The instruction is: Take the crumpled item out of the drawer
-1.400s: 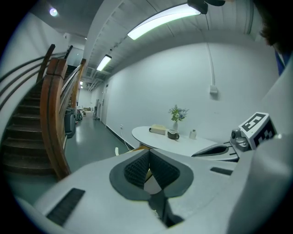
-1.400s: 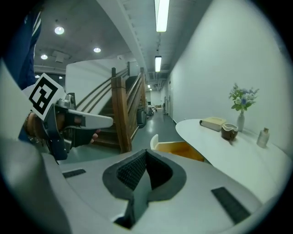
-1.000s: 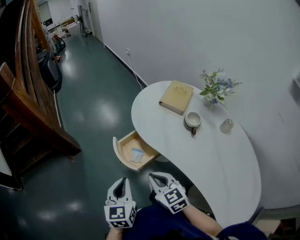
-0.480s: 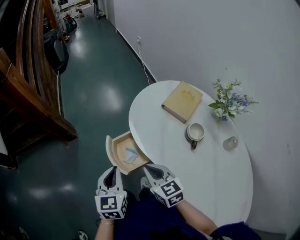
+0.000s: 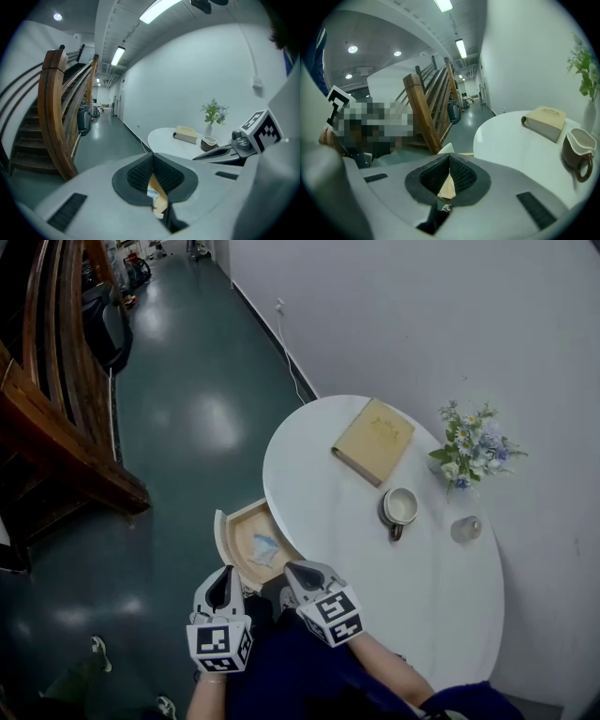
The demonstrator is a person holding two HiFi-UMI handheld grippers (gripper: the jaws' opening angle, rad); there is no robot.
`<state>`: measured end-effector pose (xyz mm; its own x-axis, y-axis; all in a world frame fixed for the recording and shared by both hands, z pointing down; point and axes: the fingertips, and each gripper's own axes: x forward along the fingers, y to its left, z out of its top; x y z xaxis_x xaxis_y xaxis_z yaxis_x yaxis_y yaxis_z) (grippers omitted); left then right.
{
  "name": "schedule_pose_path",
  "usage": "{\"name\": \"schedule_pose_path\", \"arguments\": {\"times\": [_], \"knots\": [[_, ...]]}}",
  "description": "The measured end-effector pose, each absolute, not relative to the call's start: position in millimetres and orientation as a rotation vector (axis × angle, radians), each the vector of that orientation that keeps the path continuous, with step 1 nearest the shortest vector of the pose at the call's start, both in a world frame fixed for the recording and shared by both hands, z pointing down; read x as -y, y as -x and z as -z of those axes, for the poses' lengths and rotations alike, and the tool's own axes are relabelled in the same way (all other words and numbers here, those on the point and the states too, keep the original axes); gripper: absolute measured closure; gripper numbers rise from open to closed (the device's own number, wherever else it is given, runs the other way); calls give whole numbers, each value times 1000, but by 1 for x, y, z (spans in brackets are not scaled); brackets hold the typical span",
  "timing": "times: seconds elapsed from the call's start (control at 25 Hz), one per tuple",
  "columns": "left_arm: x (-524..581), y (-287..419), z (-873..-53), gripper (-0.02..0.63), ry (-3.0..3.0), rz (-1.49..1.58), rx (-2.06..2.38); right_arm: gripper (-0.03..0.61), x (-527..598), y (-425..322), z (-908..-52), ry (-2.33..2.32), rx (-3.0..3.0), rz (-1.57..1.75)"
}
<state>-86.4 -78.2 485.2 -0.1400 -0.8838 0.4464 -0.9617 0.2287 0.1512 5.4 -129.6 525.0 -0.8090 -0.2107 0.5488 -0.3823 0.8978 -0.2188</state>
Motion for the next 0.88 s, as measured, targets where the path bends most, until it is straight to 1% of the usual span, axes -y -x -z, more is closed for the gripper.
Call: {"name": "schedule_pose_path", "arguments": {"times": [0.2, 0.24, 0.28, 0.32, 0.52, 0.72, 0.88], "knots": [[87, 109, -482, 609, -1719, -245, 2043, 569, 132, 14, -537, -414, 2465, -477], [88, 115, -482, 609, -1717, -247, 2045, 543, 130, 20, -542, -395, 2449, -492], [87, 119, -481, 609, -1714, -249, 2046, 494, 128, 25, -547, -374, 2432, -506], [87, 124, -482, 609, -1711, -249, 2048, 470, 126, 30, -553, -353, 2414, -515], [84, 142, -486, 609, -1685, -250, 2058, 388, 123, 50, -582, -297, 2328, -510], [76, 154, -490, 609, -1657, -259, 2060, 364, 122, 60, -616, -281, 2233, -532], [72, 162, -494, 609, -1625, -269, 2063, 359, 122, 65, -650, -265, 2137, -518]]}}
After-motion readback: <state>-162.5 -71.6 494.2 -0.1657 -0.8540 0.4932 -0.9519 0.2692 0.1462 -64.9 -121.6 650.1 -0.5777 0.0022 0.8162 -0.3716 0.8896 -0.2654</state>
